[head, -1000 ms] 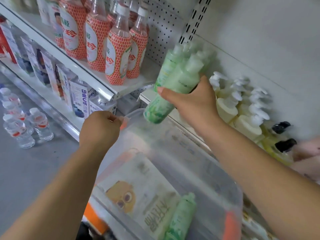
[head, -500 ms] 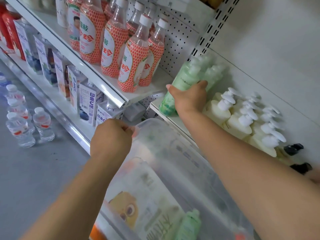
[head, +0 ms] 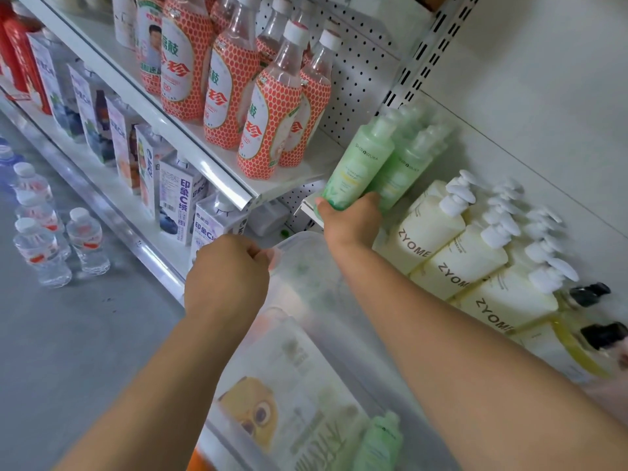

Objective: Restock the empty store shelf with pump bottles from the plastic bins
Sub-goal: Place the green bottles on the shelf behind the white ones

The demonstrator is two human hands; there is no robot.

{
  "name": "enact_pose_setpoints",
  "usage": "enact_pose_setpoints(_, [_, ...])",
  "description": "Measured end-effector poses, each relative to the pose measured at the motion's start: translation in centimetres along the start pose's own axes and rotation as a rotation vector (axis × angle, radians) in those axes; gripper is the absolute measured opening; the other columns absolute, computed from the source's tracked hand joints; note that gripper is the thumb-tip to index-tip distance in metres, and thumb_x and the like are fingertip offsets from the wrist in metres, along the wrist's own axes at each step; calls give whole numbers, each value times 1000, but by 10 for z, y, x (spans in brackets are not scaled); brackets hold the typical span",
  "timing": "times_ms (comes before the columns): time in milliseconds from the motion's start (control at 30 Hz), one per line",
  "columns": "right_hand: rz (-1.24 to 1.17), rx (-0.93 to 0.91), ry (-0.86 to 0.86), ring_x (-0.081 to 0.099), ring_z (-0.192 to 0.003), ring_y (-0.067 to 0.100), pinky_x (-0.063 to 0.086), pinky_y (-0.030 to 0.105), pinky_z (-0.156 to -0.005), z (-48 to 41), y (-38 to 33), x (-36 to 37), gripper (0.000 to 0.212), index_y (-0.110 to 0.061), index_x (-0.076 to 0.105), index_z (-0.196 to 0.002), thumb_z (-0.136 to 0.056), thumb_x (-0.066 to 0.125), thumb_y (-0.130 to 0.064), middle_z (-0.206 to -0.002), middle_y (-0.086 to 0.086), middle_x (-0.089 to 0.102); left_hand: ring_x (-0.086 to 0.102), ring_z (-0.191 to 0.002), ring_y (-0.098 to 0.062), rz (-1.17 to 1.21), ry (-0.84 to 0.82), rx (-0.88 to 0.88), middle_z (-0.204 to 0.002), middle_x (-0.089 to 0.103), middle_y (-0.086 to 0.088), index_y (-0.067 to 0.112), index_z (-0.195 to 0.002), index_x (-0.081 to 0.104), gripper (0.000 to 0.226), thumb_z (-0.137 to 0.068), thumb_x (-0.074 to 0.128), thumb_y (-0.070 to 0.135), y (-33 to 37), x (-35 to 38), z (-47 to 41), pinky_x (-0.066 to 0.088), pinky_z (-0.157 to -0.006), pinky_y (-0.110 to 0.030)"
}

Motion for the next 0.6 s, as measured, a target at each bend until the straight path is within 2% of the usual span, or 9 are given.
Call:
enact_pose_setpoints(200, [40,-14,-5,65,-107,34,56,43,-84,-6,-1,4,72,-3,48,-120,-73,89,-42,-121,13,65,54,-57,-26,-4,0,1,-56,57,-2,15,-66,60,38,-92,63,43,1,0,0,41,-55,-28])
enact_pose_setpoints(367, [34,-8,16,64,-107,34,53,40,-79,-6,3,5,75,-3,48,-119,-73,88,-47,-121,12,64,57,-59,-26,-21,7,14,-56,58,-2,15,-64,60,39,-92,62,43,2,0,0,39,-53,-27])
enact_pose_setpoints(500, [-40,44,-60,65,-109,31,45,27,-77,-1,6,-2,75,4,51,-121,-76,87,-44,-120,15,66,56,-58,-25,-48,15,37,-57,57,-2,16,-64,60,39,-93,61,43,2,0,-1,37,-53,-27])
enact_pose_setpoints(600, [-64,26,-119,65,-99,23,39,18,-74,18,6,-30,58,-5,57,-112,-80,83,-45,-103,5,67,55,-58,-26,-140,50,91,-59,58,-3,16,-65,59,41,-95,56,43,5,-1,3,41,-53,-29])
Point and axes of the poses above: each hand's wrist, its own z-axis away from the middle knuckle, its own x-axis out of the palm, y = z × x, the point moved 6 cm from there along -z, towards the middle knuckle
